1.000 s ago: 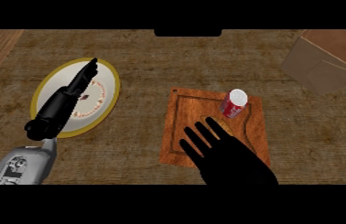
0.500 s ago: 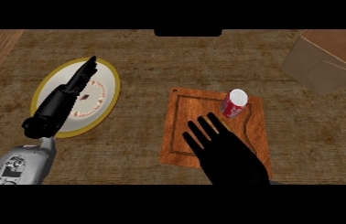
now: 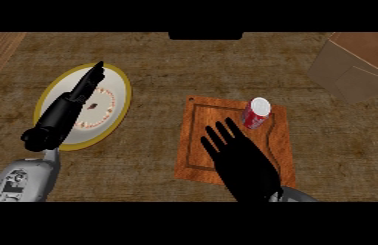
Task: Pick the croissant from the cutting board and place it in the cardboard box
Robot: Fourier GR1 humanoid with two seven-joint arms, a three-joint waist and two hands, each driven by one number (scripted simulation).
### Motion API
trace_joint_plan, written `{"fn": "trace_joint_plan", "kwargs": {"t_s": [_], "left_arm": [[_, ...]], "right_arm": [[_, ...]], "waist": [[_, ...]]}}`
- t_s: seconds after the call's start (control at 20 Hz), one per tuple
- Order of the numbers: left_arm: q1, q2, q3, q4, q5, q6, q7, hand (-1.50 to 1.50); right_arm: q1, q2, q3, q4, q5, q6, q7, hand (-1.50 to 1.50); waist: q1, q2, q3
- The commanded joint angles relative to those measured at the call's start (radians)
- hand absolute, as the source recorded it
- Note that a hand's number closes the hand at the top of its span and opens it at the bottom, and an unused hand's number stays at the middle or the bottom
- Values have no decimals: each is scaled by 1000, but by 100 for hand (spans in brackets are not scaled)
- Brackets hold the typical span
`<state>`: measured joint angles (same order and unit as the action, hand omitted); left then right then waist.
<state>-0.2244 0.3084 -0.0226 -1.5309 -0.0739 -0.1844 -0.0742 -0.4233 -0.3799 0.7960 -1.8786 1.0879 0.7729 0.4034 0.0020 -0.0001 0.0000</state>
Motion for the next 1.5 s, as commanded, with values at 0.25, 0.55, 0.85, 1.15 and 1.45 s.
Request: {"fn": "trace_joint_plan", "kwargs": {"t_s": [0.25, 0.55, 0.85, 1.15, 1.45], "left_arm": [[22, -13, 41, 4, -21, -34, -31, 0], [52, -35, 44, -31, -43, -26, -42, 0], [16, -74, 23, -90, -55, -32, 67, 0], [-30, -51, 65, 28, -64, -55, 13, 0], [-24, -108, 31, 8, -102, -14, 21, 0]], "right_arm": [[26, 31, -67, 102, 82, -24, -148, -150], [15, 58, -83, 245, 188, -117, -177, -150], [67, 89, -120, 283, 244, -165, -224, -150], [27, 40, -127, 394, 258, -279, -422, 150], [27, 39, -145, 419, 305, -448, -515, 150]], "waist": [[0, 0, 0], [2, 0, 0], [1, -1, 0], [0, 2, 0], [-1, 2, 0]]}}
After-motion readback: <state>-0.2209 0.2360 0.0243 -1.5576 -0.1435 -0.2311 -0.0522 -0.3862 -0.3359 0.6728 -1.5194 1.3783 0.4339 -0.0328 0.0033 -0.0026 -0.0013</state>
